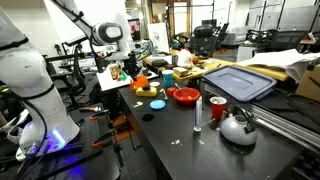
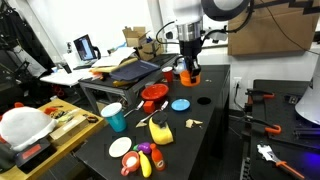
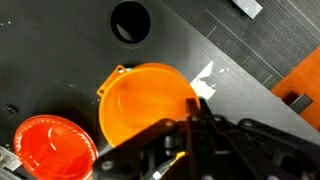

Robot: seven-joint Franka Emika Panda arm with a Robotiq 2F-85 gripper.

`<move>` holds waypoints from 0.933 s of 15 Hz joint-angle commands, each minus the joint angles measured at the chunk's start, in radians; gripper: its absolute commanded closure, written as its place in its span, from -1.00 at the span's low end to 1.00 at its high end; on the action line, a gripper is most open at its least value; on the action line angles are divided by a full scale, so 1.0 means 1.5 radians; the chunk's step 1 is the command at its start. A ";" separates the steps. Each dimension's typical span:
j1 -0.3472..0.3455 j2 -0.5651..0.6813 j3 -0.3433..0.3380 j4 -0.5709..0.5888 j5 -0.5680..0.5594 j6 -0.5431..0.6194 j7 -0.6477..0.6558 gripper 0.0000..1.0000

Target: Move the orange bowl to the left

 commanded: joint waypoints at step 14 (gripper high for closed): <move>0.051 0.079 0.078 0.064 0.033 -0.046 0.133 0.98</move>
